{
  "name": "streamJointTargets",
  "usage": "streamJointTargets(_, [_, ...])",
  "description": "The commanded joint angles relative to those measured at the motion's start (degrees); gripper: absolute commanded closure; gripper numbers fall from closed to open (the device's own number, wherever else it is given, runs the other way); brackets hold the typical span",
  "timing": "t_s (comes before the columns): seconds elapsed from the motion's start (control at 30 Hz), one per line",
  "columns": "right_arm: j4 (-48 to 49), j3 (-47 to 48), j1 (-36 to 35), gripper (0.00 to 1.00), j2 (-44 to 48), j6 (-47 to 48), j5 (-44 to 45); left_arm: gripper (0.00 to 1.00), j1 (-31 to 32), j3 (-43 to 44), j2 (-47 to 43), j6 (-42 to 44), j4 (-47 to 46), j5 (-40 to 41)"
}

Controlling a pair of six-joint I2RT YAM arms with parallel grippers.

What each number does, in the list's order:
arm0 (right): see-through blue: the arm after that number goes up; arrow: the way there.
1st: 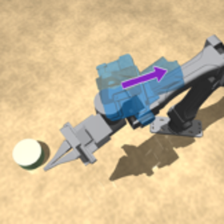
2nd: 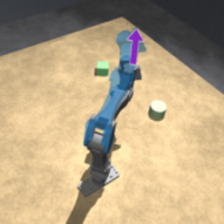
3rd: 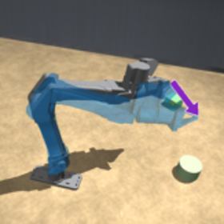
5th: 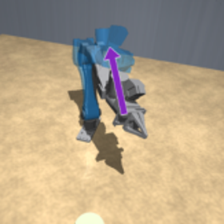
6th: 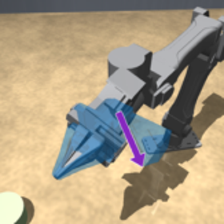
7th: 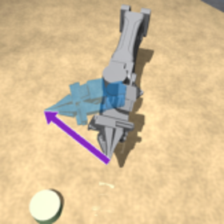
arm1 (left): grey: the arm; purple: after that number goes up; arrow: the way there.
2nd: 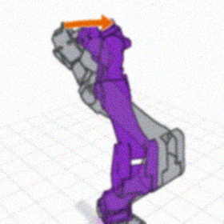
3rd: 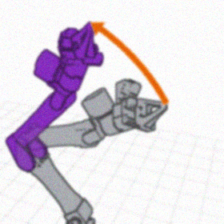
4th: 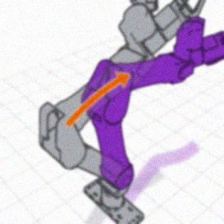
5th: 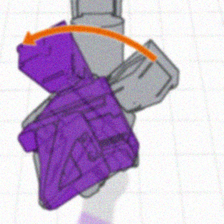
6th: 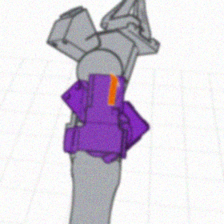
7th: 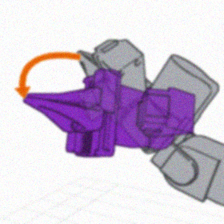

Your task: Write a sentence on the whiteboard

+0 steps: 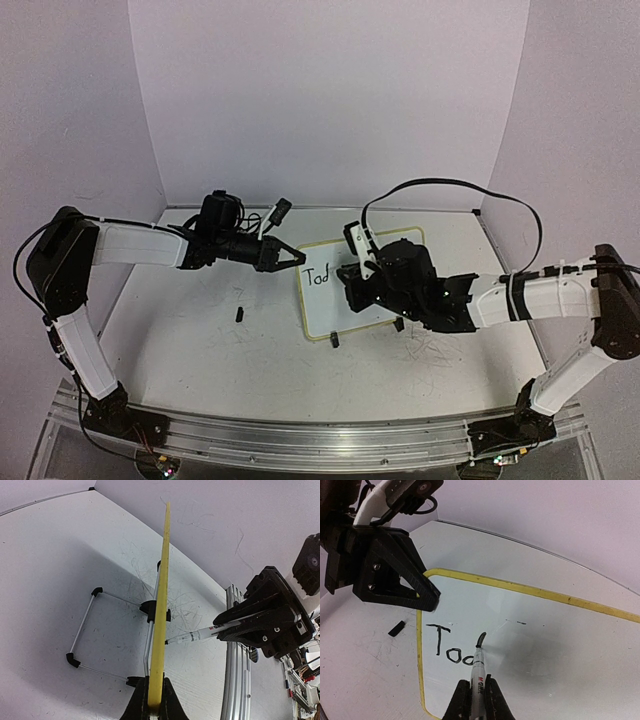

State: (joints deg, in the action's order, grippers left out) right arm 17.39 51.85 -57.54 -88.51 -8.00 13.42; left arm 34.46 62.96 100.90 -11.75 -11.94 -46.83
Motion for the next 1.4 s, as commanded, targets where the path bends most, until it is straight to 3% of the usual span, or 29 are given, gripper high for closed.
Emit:
streamJointTargets(0.0, [-0.15,-0.90,0.24,1.00,1.33,-1.06,-0.10,1.00,0.17,0.07,-2.74,1.43,-0.36,-0.49])
streamJointTargets(0.83, [-2.03,-3.07,0.16,1.00,2.77,-1.55,0.44,1.00,0.17,0.07,-2.73,1.46,-0.27,-0.37])
streamJointTargets(1.07, [-0.36,-4.12,0.37,1.00,7.54,-2.10,-2.99,1.00,0.12,0.11,-2.70,1.55,-0.29,-0.32])
streamJointTargets(1.37, [1.15,-2.93,0.69,1.00,4.97,-1.14,-0.44,1.00,0.17,0.07,-2.79,1.55,-0.25,-0.37])
